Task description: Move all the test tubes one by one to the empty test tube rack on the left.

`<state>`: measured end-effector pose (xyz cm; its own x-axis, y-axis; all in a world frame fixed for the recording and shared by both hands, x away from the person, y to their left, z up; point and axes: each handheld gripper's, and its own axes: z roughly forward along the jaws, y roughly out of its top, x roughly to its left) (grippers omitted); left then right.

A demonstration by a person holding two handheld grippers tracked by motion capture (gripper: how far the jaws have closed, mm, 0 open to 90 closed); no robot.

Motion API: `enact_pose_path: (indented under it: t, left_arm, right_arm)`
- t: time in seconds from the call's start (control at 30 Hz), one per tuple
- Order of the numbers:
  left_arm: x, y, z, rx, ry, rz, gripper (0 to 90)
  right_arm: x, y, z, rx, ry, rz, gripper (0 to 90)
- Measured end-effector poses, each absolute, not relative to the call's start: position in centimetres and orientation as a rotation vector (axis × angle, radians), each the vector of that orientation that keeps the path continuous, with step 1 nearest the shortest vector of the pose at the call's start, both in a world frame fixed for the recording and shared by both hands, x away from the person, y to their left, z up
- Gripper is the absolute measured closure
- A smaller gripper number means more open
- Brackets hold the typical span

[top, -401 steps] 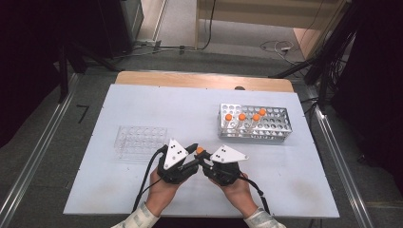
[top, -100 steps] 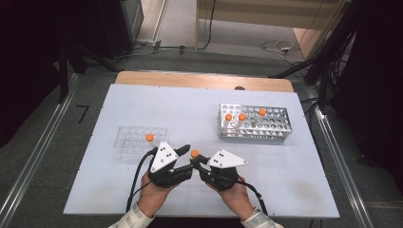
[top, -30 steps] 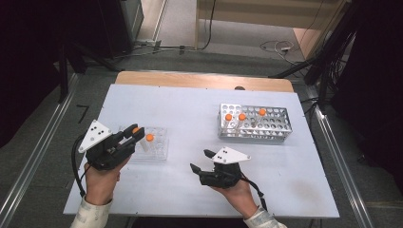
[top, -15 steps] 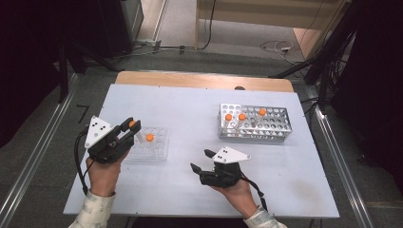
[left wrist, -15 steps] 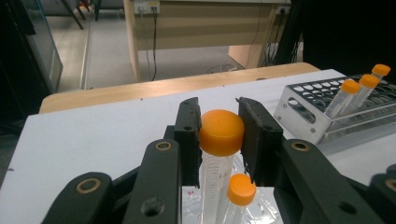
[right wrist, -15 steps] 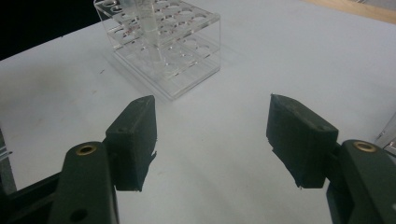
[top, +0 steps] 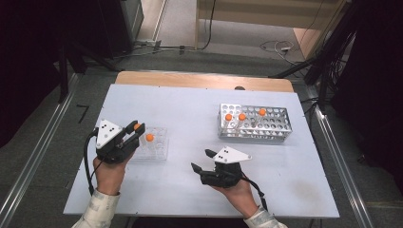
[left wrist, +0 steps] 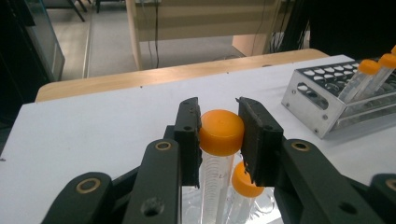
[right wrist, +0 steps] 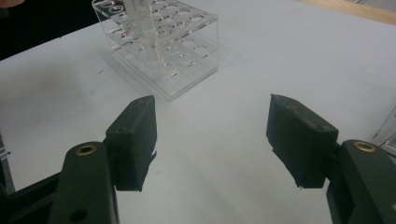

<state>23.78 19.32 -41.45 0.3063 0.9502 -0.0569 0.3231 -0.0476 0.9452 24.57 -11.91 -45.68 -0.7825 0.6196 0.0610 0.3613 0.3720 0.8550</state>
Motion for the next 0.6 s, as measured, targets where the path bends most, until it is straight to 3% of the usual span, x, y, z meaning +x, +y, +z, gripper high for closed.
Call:
enact_pose_path:
  t: [0.6]
  left_arm:
    - [23.8, 19.1, -43.2, 1.575, 1.243, 0.740, 68.1]
  right_arm:
    - [24.6, -12.1, -45.7, 0.867, 2.364, 1.365, 31.9]
